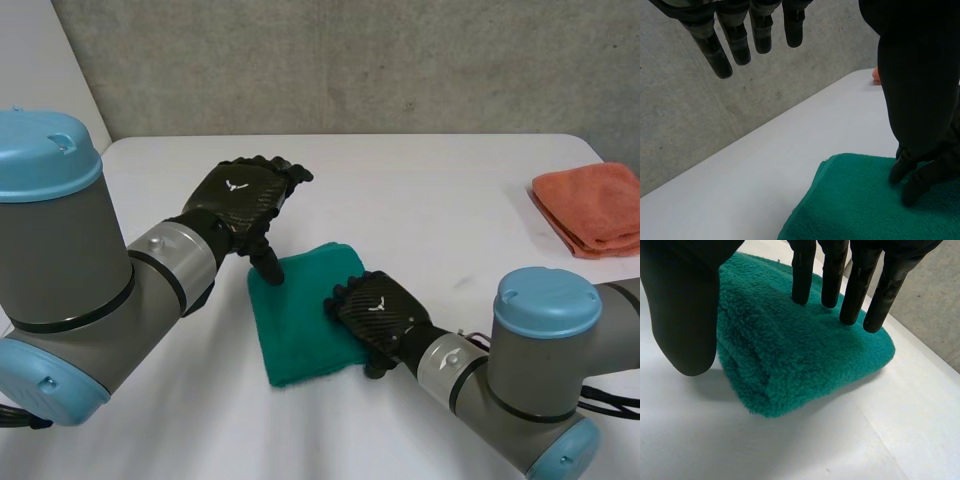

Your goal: Fold the laundry.

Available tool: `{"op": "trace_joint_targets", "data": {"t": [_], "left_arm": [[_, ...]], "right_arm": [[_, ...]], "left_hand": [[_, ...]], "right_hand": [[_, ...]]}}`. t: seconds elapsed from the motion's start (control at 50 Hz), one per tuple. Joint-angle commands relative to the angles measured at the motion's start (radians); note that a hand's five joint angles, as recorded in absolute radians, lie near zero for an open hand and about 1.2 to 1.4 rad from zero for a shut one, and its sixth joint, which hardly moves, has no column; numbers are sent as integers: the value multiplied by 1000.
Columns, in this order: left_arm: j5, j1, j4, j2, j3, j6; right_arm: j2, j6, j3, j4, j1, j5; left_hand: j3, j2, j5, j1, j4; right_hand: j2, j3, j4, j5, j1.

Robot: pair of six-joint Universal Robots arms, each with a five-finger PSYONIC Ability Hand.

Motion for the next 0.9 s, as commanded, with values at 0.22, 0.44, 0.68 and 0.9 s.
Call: {"op": "trace_joint_targets", "data": {"t": [0.22,0.44,0.68,0.9], "left_arm": [[1,2,1,0,-9,0],[1,2,1,0,-13,0],[1,2,1,0,-15,0],[1,2,1,0,-15,0]], "right_arm": [[90,-6,-93,1,41,45],[113,-5,-140,2,55,51],[142,-8,-186,1,64,56],[165,-12,-243,4,64,86]], "left_hand": [[-32,-26,-44,-4,-25],[-32,-26,-44,-4,-25],[-32,-26,-44,-4,-25],[-32,-26,-44,-4,-25]], "right_hand": [[180,166,162,175,229],[244,230,227,239,293],[408,394,391,404,458],[767,753,749,762,816]]}}
